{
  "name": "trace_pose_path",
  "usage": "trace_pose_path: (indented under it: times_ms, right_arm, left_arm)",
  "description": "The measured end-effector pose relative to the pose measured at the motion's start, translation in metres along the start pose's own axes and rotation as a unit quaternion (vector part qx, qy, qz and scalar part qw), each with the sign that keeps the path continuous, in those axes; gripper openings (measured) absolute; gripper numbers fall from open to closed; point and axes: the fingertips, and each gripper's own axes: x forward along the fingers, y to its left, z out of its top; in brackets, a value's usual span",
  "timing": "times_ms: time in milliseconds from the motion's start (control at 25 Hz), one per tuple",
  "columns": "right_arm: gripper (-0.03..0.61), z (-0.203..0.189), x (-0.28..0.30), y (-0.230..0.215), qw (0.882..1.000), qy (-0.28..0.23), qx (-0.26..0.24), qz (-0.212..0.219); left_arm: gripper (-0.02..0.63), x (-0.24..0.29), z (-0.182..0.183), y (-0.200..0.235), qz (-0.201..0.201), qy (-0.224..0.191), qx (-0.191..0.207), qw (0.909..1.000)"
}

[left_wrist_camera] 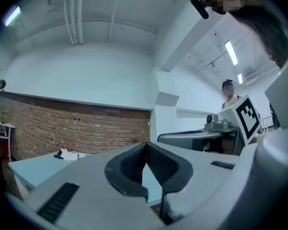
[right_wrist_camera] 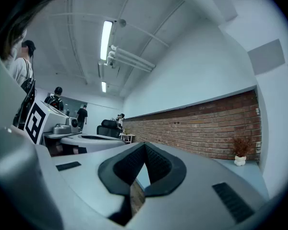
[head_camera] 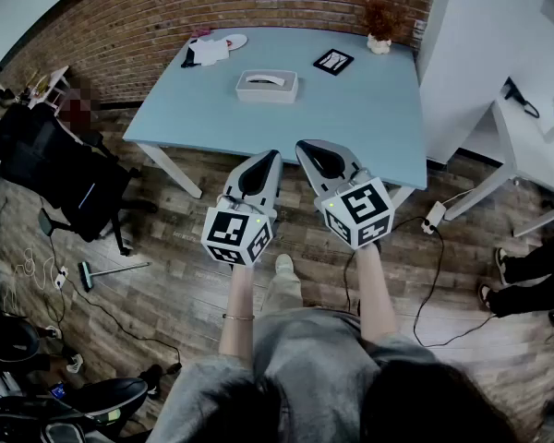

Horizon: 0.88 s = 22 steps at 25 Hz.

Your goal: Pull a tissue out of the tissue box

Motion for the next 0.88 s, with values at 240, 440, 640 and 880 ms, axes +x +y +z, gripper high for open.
trace_pose_path:
  times_ms: [240, 440, 640, 880]
  right_arm:
    - [-0.002, -0.004, -0.004, -0.01, 1.0, 0.0, 0.004, 0.001]
    - [-0.002, -0.005, -0.009, -0.017, 1.0, 0.001, 0.004, 0.0]
    - [-0.002, -0.008, -0.011, -0.026, 1.0, -0.004, 0.019, 0.001]
    - [-0.002, -0.014, 0.008, -0.039, 0.999, -0.004, 0.036, 0.005]
  left_arm:
    - [0.003, 0.009, -0.002, -0.006, -0.001, 0.002, 0.001, 1.0]
    - [0.003, 0.016, -0.003, -0.012, -0.001, 0.008, 0.005, 1.0]
    - [0.003, 0.023, -0.006, -0.014, 0.002, 0.016, 0.007, 0.9998]
    - [0.003, 0.037, -0.01, 0.005, 0.011, 0.025, 0.004, 0.9996]
